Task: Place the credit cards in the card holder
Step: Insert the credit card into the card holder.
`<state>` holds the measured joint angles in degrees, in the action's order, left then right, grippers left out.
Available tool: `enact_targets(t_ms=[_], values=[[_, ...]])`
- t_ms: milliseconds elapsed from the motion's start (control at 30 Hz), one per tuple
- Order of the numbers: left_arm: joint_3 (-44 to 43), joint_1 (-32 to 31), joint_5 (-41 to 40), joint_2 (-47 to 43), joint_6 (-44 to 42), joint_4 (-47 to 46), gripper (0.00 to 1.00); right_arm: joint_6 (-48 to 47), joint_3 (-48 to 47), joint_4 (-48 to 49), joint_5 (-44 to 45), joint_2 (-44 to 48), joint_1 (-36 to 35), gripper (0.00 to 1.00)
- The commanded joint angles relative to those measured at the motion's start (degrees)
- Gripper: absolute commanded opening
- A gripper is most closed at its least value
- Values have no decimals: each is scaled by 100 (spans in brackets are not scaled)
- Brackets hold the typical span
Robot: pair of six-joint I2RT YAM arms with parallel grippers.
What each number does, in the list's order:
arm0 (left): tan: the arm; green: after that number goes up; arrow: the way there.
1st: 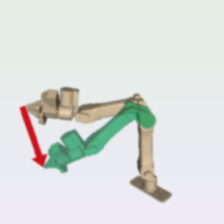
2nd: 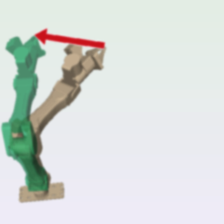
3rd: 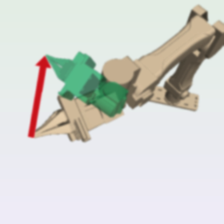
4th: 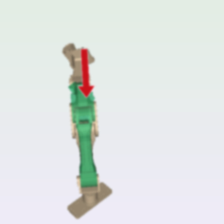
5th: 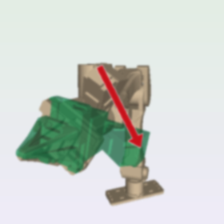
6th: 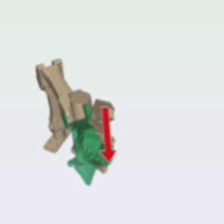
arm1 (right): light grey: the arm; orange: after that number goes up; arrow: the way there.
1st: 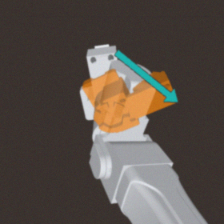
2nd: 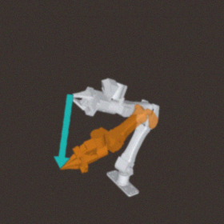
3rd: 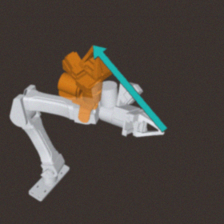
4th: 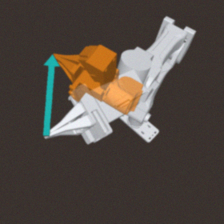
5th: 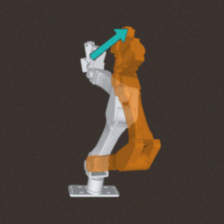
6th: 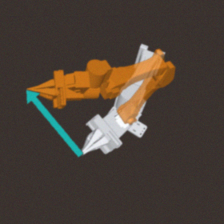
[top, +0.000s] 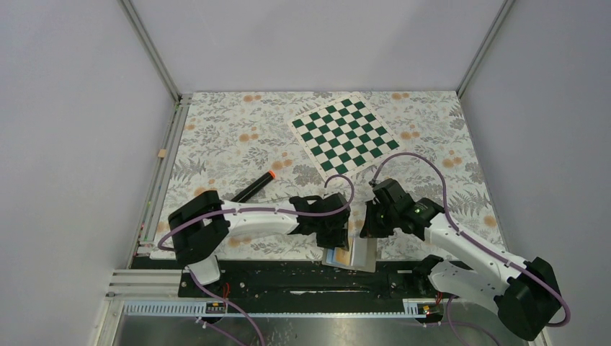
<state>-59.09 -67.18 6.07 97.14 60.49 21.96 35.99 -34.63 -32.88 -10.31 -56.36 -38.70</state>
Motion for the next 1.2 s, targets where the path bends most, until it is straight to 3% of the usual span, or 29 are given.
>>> enact_targets(t_ms=[0, 200, 600, 867, 1067, 1167], values=[[-438, -112, 144, 18, 57, -249, 43, -153, -198, -298, 208, 117, 125, 1], [-604, -129, -125, -69, -84, 242, 52, -162, -191, -302, 187, 96, 161, 0], [-608, -367, 983, 399, 45, -1537, 52, -210, -474, -934, 757, 353, 404, 0], [-805, -445, 1250, 1177, 168, -1628, 53, -305, -484, -1072, 739, 348, 591, 0], [-501, -305, 957, 1244, 437, -1714, 52, -343, -309, -917, 548, 192, 596, 0], [-257, -139, 601, 1154, 589, -1611, 46, -323, -220, -795, 494, 122, 599, 0]])
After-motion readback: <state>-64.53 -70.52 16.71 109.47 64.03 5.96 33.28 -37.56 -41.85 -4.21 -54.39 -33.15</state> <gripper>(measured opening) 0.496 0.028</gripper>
